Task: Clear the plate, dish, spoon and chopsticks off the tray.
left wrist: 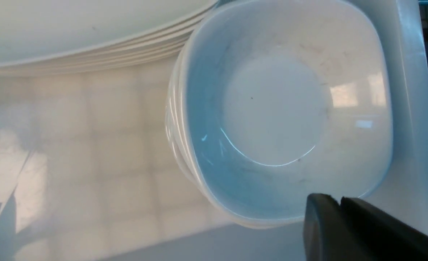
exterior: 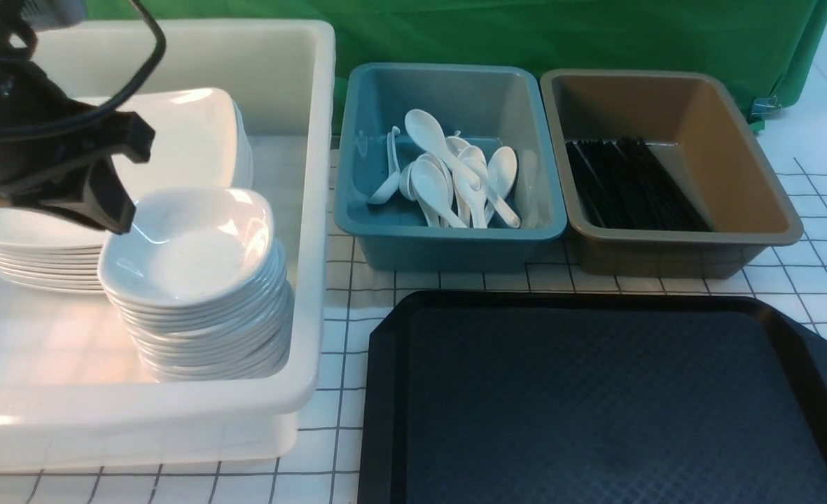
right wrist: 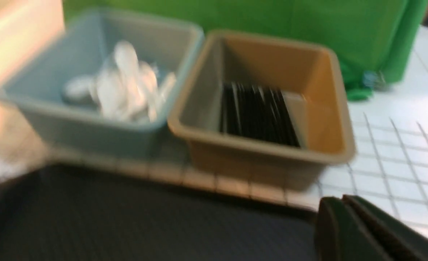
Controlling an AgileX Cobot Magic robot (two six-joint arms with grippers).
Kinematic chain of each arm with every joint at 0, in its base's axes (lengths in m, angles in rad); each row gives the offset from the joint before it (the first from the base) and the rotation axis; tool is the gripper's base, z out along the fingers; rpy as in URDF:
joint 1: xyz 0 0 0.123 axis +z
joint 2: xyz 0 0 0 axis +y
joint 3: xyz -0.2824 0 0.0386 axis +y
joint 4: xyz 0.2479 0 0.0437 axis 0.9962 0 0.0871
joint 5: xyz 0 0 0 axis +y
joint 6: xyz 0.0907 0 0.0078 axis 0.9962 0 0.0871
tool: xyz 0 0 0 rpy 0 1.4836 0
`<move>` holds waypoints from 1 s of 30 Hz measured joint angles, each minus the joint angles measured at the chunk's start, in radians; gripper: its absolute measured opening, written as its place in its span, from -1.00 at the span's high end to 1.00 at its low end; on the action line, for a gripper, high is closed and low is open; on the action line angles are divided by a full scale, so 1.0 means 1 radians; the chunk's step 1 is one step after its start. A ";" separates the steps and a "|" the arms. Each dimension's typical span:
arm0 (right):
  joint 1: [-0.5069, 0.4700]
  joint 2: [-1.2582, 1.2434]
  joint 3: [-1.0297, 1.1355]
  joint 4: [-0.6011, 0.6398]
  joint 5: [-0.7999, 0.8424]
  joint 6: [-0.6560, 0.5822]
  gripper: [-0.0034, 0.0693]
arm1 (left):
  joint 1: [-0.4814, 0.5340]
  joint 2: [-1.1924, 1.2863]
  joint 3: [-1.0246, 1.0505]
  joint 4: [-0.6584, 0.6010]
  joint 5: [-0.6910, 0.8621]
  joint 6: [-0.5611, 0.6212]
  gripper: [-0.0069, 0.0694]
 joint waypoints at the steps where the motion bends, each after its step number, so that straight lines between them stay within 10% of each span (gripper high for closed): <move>1: 0.000 0.000 0.031 0.012 -0.072 0.000 0.91 | 0.000 0.000 0.000 0.000 -0.010 0.011 0.77; 8: 0.000 0.000 0.120 0.035 -0.311 0.001 0.89 | 0.000 0.000 0.000 -0.001 -0.059 0.028 0.82; 30: 0.000 -0.148 0.214 0.036 -0.205 0.000 0.69 | 0.000 0.000 0.000 0.001 -0.066 0.036 0.82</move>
